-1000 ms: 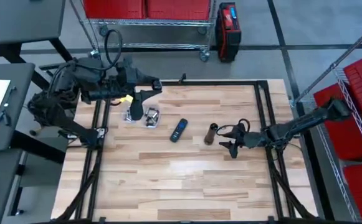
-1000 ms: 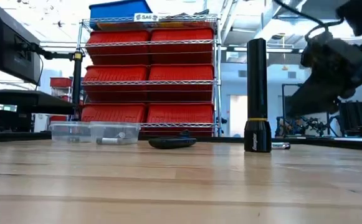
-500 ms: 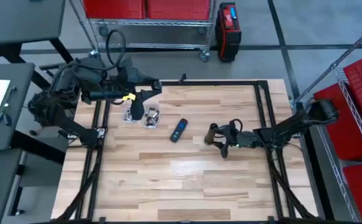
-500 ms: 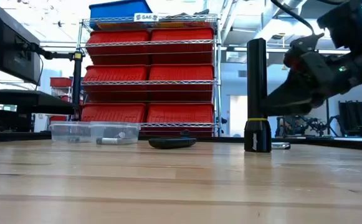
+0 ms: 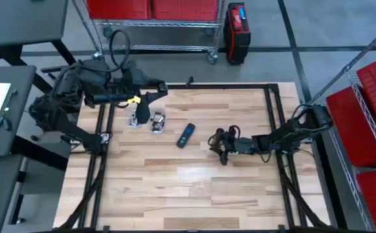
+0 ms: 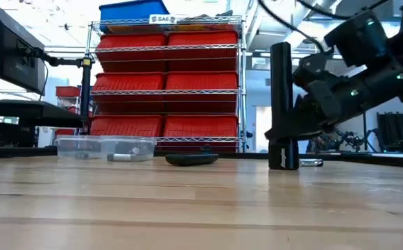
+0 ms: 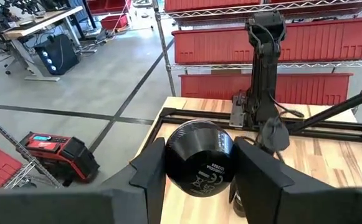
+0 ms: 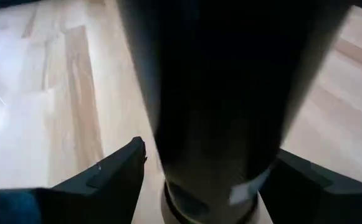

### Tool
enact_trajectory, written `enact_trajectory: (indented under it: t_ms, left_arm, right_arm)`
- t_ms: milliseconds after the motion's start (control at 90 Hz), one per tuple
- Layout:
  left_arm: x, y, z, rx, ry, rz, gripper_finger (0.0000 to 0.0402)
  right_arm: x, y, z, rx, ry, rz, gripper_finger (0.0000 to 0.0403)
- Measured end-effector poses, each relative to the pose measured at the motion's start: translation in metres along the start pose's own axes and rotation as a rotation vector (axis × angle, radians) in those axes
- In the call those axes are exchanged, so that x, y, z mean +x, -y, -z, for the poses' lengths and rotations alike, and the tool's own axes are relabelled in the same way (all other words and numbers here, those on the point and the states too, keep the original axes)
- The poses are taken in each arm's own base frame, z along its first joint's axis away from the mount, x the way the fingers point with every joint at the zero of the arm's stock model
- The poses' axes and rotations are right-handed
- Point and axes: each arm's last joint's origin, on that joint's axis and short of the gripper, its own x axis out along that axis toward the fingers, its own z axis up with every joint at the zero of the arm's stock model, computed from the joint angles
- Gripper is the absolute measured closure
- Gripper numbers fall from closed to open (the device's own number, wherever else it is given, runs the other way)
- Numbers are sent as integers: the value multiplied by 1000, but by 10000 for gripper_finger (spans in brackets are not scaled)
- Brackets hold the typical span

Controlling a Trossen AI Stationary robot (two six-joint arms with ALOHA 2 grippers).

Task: Insert battery
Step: Close the flashlight battery compartment

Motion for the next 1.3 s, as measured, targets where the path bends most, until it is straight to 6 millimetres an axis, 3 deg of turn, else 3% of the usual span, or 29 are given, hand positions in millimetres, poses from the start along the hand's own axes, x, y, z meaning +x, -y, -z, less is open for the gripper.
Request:
enact_trajectory:
  t_ms: [111, 244, 422, 611, 856, 1011, 1156, 1300]
  left_arm:
    - [0, 0, 2, 5, -17, 1, 271]
    - [0, 0, 3, 11, -32, 3, 271]
    - [0, 0, 8, 29, -75, -6, 271]
    - [0, -3, 19, 74, -184, -18, 271]
    - [-2, -1, 26, 171, -254, 90, 271]
    - [-1, 3, 27, 204, -246, 223, 271]
    - [0, 9, 28, 197, -239, 393, 271]
    - [1, 14, 30, 161, -244, 534, 271]
  right_arm:
    - [3, -3, -5, 3, 6, -6, 172]
    - [2, -5, -11, 3, -14, -3, 264]
    - [-5, -9, -32, -42, -138, -22, 264]
    - [-21, -16, -94, -59, -265, -72, 264]
    - [-49, -29, -203, 2, -294, -241, 264]
    - [-45, -46, -254, 81, -330, -380, 264]
    - [-33, -70, -283, 74, -357, -476, 264]
    - [-12, -94, -286, 20, -439, -512, 264]
